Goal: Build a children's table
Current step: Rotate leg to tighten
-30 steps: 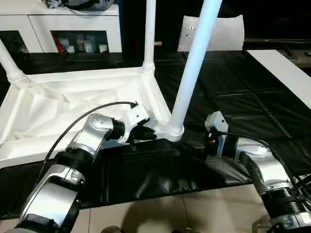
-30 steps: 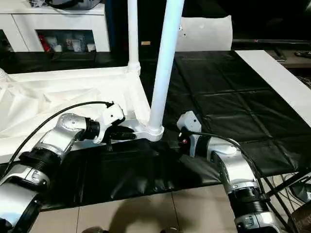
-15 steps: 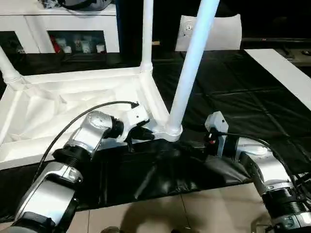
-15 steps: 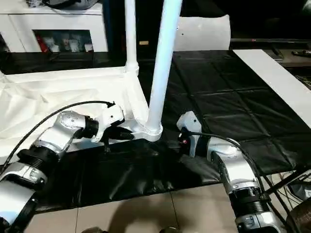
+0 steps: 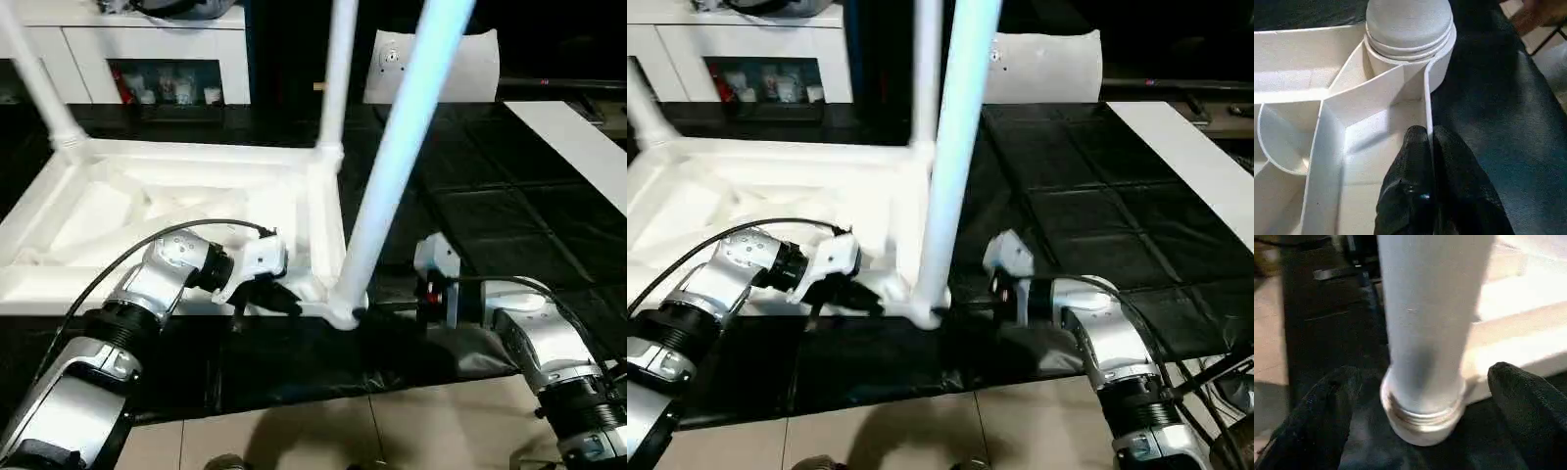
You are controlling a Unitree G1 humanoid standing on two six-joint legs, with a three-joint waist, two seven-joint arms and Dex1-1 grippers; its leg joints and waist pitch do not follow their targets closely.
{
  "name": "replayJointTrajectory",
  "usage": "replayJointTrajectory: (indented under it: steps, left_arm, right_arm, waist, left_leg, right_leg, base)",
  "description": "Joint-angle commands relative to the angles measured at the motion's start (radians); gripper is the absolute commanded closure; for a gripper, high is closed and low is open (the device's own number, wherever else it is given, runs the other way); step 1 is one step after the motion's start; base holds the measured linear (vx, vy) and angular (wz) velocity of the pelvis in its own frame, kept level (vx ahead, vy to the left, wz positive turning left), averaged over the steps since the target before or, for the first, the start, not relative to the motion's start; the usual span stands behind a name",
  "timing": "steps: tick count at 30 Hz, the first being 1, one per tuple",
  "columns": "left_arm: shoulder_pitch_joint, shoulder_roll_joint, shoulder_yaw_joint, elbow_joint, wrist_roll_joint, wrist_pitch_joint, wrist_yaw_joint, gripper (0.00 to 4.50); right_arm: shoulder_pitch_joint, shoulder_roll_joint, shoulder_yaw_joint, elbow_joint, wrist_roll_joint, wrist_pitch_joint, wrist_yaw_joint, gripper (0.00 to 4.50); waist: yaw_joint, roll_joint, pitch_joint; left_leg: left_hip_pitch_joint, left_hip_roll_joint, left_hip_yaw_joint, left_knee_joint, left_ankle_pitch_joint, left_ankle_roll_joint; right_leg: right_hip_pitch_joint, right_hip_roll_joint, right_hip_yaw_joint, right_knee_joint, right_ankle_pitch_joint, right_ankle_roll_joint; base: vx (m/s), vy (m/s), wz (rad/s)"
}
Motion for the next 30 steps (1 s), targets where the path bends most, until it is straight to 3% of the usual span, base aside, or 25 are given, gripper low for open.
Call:
replayJointTrajectory:
  steps: [1, 3, 5, 10, 15, 18, 19, 22, 24, 30]
  left_arm:
    - [0.001, -0.007, -0.045, 0.000, 0.023, -0.034, -0.054, 4.50]
    - [0.000, -0.007, -0.044, 0.002, 0.021, -0.041, -0.062, 4.50]
    - [0.000, -0.007, -0.045, 0.002, 0.020, -0.042, -0.068, 4.50]
    - [0.004, -0.006, -0.050, -0.004, 0.015, -0.045, -0.082, 4.50]
    - [0.010, -0.006, -0.050, -0.004, 0.020, -0.050, -0.085, 4.50]
    - [0.011, -0.007, -0.047, -0.002, 0.023, -0.053, -0.088, 4.50]
    - [0.011, -0.007, -0.047, -0.001, 0.023, -0.053, -0.088, 4.50]
    - [0.011, -0.008, -0.047, 0.002, 0.026, -0.054, -0.086, 4.50]
    - [0.011, -0.009, -0.049, 0.006, 0.028, -0.056, -0.081, 4.50]
    - [0.013, -0.020, -0.038, 0.014, 0.031, -0.032, -0.038, 4.50]
  right_arm:
    - [-0.032, -0.018, 0.013, 0.013, 0.014, 0.001, 0.047, 0.50]
    - [-0.044, -0.016, 0.020, 0.032, 0.010, -0.004, 0.062, 0.50]
    - [-0.051, -0.014, 0.021, 0.040, 0.013, 0.000, 0.068, 0.82]
    - [-0.087, -0.002, 0.020, 0.083, 0.021, 0.001, 0.097, 1.24]
    - [-0.103, 0.008, 0.026, 0.104, 0.024, 0.001, 0.109, 1.71]
    - [-0.108, 0.015, 0.030, 0.115, 0.027, 0.000, 0.120, 1.74]
    - [-0.109, 0.017, 0.031, 0.117, 0.028, 0.001, 0.123, 2.06]
    - [-0.110, 0.027, 0.035, 0.125, 0.028, -0.001, 0.128, 2.14]
    - [-0.107, 0.034, 0.037, 0.125, 0.027, 0.001, 0.130, 2.44]
    - [-0.081, 0.038, 0.040, 0.104, 0.038, 0.018, 0.134, 2.59]
  waist:
    - [-0.004, -0.004, -0.065]
    - [-0.004, -0.004, -0.066]
    - [-0.004, -0.006, -0.066]
    - [0.000, -0.006, -0.071]
    - [0.005, -0.006, -0.070]
    - [0.006, -0.005, -0.070]
    - [0.006, -0.005, -0.070]
    - [0.010, -0.003, -0.070]
    - [0.011, -0.002, -0.071]
    - [0.013, -0.002, -0.071]
  left_leg:
    - [0.007, 0.044, -0.004, -0.076, -0.184, 0.059]
    - [0.007, 0.043, -0.005, -0.076, -0.172, 0.056]
    - [0.007, 0.042, -0.004, -0.075, -0.170, 0.056]
    - [0.006, 0.043, -0.003, -0.072, -0.133, 0.065]
    - [0.007, 0.044, -0.002, -0.073, -0.141, 0.062]
    - [0.007, 0.044, -0.002, -0.073, -0.142, 0.059]
    - [0.008, 0.045, -0.002, -0.074, -0.144, 0.057]
    - [0.009, 0.045, -0.001, -0.074, -0.144, 0.054]
    - [0.010, 0.045, -0.001, -0.074, -0.142, 0.054]
    - [0.010, 0.044, -0.001, -0.074, -0.145, 0.050]
  right_leg:
    - [0.057, -0.065, 0.057, -0.076, -0.271, -0.191]
    - [0.056, -0.064, 0.057, -0.075, -0.272, -0.187]
    - [0.056, -0.063, 0.057, -0.075, -0.272, -0.189]
    - [0.058, -0.061, 0.056, -0.064, -0.192, -0.213]
    - [0.057, -0.062, 0.056, -0.067, -0.221, -0.206]
    - [0.057, -0.062, 0.056, -0.067, -0.222, -0.207]
    - [0.057, -0.062, 0.056, -0.067, -0.223, -0.207]
    - [0.056, -0.062, 0.057, -0.067, -0.221, -0.206]
    - [0.056, -0.062, 0.057, -0.066, -0.209, -0.209]
    - [0.058, -0.062, 0.056, -0.065, -0.208, -0.209]
  base:
    - [0.000, 0.000, 0.00]
    - [0.000, 0.000, 0.00]
    - [0.000, 0.000, 0.00]
    - [0.000, 0.000, 0.00]
    - [0.000, 0.000, 0.00]
    - [0.000, 0.000, 0.00]
    - [0.000, 0.000, 0.00]
    - [0.000, 0.000, 0.00]
    - [0.000, 0.000, 0.00]
    - [0.000, 0.000, 0.00]
